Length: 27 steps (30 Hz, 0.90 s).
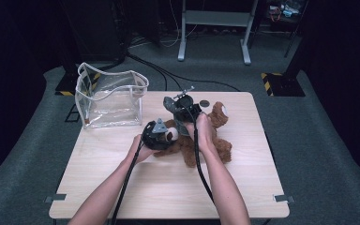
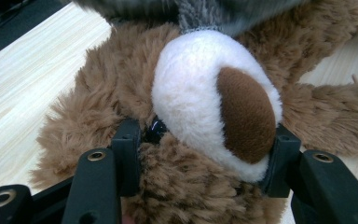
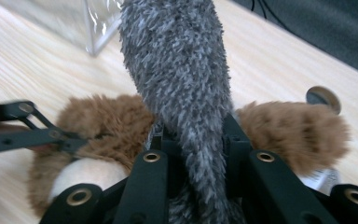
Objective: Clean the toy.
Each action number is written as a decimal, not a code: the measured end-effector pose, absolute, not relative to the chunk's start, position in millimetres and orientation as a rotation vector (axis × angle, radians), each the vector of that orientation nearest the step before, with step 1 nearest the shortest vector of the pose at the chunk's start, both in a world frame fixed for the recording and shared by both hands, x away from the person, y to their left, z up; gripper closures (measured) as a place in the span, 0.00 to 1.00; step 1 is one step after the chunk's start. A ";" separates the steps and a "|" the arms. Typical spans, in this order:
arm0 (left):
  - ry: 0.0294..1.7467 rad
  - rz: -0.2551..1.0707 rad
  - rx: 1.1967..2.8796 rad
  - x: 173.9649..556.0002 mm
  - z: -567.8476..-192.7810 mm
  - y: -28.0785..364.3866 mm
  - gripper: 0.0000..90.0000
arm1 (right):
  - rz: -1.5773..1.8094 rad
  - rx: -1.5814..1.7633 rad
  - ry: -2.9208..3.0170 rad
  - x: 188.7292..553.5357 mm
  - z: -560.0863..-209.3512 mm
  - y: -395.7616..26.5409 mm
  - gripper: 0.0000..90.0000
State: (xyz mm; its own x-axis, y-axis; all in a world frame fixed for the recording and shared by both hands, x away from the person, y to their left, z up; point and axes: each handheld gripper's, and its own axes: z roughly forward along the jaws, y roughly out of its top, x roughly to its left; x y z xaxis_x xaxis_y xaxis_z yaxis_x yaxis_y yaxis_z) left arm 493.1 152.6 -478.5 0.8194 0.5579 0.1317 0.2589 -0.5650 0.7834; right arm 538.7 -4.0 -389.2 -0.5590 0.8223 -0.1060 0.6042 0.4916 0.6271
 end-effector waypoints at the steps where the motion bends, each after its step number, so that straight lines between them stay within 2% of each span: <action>1: 0.591 0.471 2.191 493.2 -478.3 152.9 0.51 | 0.735 1.182 2.354 539.7 -392.7 -2.8 0.85; 9: 0.601 0.471 2.182 492.5 -478.9 152.9 0.50 | 0.595 1.176 2.282 547.3 -395.1 -17.8 0.85; 27: 0.603 0.461 2.192 493.7 -478.0 153.7 0.50 | 0.592 1.310 2.059 530.2 -371.3 -98.7 0.85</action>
State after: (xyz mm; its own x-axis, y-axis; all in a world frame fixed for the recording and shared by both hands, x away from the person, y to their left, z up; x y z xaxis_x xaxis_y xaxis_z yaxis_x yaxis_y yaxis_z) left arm 493.7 153.7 -478.0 0.8200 0.5584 0.1256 0.2671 -0.5674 0.7790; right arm 530.2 -98.7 -371.3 -0.3157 0.9123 -0.2607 0.6344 0.4073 0.6570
